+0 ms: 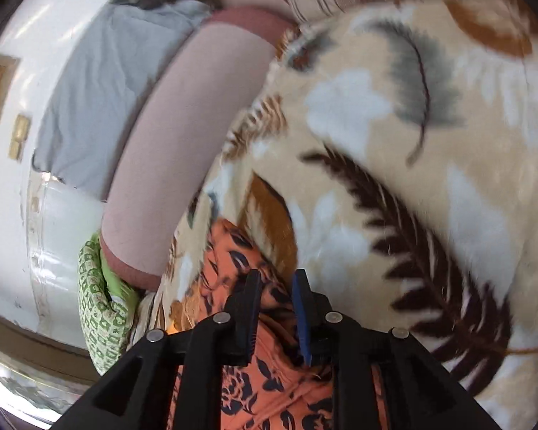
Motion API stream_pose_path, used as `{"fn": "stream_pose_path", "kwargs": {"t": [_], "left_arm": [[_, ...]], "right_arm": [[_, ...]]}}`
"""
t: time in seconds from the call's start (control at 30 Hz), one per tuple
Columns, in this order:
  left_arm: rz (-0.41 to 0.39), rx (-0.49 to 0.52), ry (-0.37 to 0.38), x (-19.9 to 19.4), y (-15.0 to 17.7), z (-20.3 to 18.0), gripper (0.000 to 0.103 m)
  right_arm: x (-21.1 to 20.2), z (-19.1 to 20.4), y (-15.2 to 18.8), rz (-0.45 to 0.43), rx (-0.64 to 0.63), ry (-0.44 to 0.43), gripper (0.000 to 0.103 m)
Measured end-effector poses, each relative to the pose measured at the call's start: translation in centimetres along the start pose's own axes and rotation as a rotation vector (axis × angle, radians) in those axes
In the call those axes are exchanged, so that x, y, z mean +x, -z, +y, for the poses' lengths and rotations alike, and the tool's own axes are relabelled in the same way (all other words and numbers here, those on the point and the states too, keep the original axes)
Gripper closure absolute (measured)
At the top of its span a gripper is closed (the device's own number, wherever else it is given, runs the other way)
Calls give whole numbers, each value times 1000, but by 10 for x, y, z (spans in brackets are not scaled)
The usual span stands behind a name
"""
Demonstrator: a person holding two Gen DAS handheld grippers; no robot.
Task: Fold small clothes
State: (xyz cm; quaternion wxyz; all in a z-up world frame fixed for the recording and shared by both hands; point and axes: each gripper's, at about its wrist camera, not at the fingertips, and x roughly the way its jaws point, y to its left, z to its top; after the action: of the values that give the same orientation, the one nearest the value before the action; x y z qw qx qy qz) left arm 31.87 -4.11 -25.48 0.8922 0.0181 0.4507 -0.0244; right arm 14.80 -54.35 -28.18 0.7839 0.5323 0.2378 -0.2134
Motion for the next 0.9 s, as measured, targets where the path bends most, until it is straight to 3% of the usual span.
{"fn": "stream_pose_path", "kwargs": {"t": [0.07,0.23,0.5,0.67,0.77,0.8,0.83,0.9], "left_arm": [[3,19,-13,1,2,-3,36],[9,32,-7,4,6,-4,35],[11,36,-21,5,5,-6,33],[15,30,-12,6,4,-4,33],[17,22,-8,6,4,-3,33],[16,22,-9,5,4,-3,32],[15,23,-10,5,4,-3,32],[11,24,-14,5,5,-4,32]], "right_arm": [[3,20,2,38,-93,-12,81],[28,55,8,81,-269,71,81],[71,45,-5,182,-296,175,81],[83,53,4,276,-376,215,70],[73,57,4,263,-392,180,71],[68,59,4,246,-398,175,74],[62,63,3,221,-411,168,84],[48,75,0,149,-460,148,86]]}}
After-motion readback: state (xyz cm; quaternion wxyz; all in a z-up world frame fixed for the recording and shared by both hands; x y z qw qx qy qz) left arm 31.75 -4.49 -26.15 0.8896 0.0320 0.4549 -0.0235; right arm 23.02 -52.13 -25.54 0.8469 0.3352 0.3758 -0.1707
